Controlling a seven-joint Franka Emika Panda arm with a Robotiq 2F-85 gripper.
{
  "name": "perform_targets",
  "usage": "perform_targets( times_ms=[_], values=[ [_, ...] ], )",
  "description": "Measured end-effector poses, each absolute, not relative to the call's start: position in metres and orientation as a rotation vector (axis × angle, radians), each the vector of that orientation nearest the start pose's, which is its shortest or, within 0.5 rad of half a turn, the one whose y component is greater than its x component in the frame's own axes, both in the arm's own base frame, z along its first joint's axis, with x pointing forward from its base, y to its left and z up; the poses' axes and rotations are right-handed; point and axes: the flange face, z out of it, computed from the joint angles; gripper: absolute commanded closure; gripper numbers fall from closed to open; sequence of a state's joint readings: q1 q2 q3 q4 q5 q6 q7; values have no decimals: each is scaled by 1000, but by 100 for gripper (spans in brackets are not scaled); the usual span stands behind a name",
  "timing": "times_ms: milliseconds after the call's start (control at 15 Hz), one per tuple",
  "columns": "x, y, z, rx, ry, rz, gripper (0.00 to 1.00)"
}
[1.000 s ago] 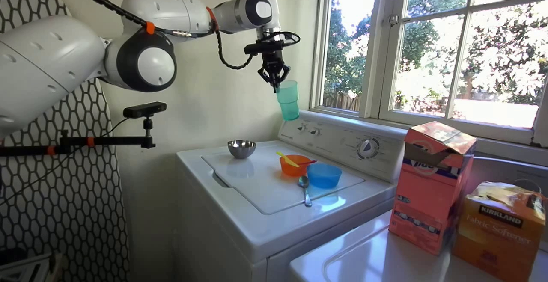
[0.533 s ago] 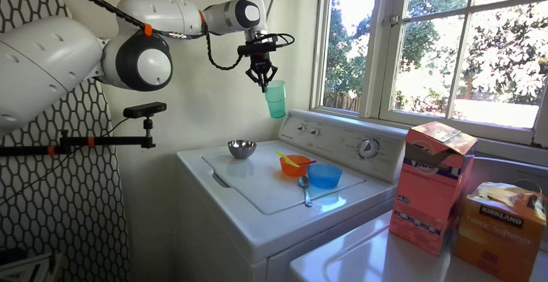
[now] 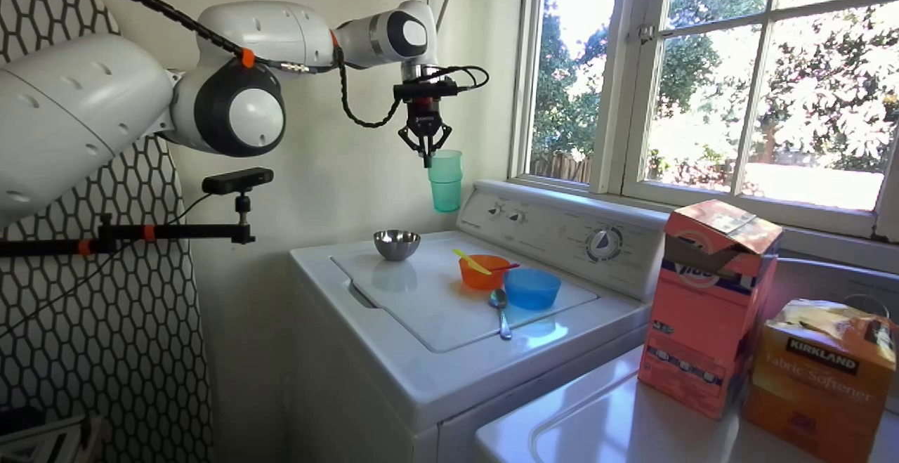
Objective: Move both the silver bowl and the green cup to the left
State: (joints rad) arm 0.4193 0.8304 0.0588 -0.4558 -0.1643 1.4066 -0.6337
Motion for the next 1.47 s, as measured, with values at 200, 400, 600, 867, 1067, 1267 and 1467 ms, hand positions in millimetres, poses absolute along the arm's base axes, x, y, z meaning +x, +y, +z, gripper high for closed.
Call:
perform_targets(
  times_ms=[200,400,600,867,1067,1267,1467],
  values=[
    [671,298,580,-2821,-1640,-187,99],
    [672,302,576,-2803,-1682,-188,99],
    [675,322,554,-2758,-1807,-178,99],
    [684,345,505,-2719,-1918,-134,99],
    [692,341,486,-2730,-1912,-100,99],
    [697,334,478,-2734,-1904,-81,99],
    [701,331,466,-2713,-1918,-53,99]
  ],
)
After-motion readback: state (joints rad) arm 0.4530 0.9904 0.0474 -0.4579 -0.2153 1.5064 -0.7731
